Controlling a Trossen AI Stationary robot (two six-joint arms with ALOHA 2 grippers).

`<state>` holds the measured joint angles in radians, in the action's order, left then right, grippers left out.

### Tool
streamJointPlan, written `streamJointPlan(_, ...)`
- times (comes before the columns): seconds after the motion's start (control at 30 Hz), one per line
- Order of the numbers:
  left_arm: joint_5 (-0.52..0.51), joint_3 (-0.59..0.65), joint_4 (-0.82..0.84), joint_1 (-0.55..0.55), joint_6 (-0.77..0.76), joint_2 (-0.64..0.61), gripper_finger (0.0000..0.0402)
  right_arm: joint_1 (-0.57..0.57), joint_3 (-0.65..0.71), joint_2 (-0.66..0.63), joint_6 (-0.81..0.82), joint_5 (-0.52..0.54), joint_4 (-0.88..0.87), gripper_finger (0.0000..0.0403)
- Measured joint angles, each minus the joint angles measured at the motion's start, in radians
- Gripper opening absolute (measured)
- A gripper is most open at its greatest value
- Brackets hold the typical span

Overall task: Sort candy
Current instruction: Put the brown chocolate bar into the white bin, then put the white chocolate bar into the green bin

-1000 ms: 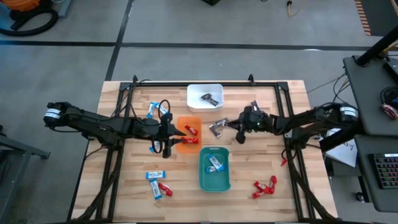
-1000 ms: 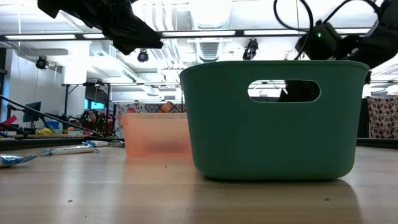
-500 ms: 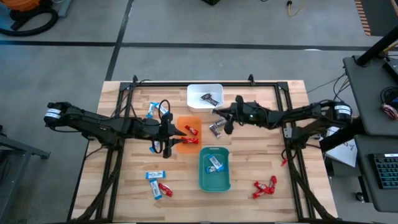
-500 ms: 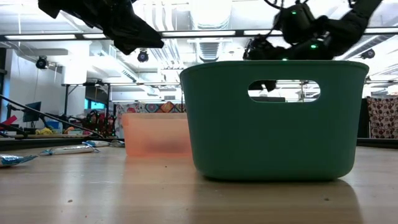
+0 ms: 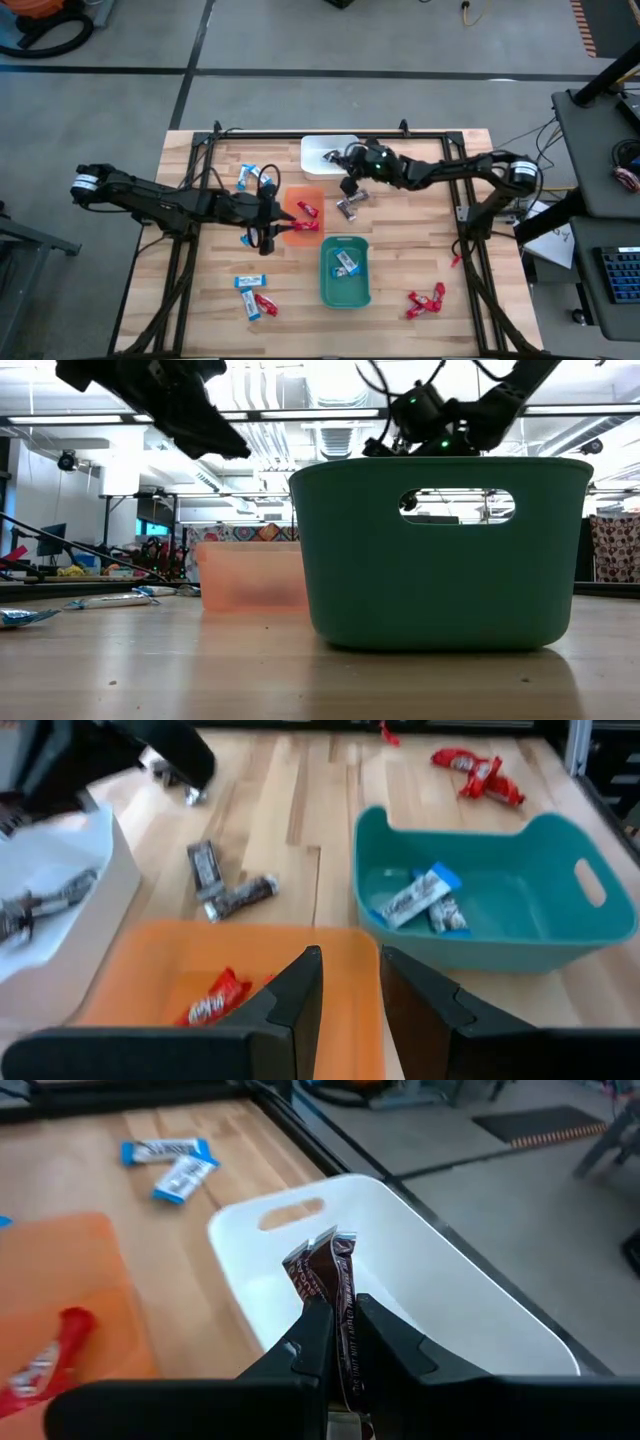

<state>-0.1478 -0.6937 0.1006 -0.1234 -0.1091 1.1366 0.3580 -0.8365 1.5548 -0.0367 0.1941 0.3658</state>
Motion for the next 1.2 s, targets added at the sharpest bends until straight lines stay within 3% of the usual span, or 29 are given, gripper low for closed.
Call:
streamJointPlan(0.6,0.001,0.0,0.265,0.0,-0.117,-0.012,0.0087,0.033,-0.238,0.158,0.034,0.025,-0.277,0.0037)
streamJointPlan(0.97,0.001,0.0,0.288,0.0,-0.127,-0.016,0.0087,0.04,-0.291,0.17,0.044,0.043,-0.339,0.0134)
streamJointPlan(1.2,0.002,0.0,0.4,-0.001,-0.226,-0.016,0.0087,0.04,-0.289,0.16,0.047,0.043,-0.375,0.0177)
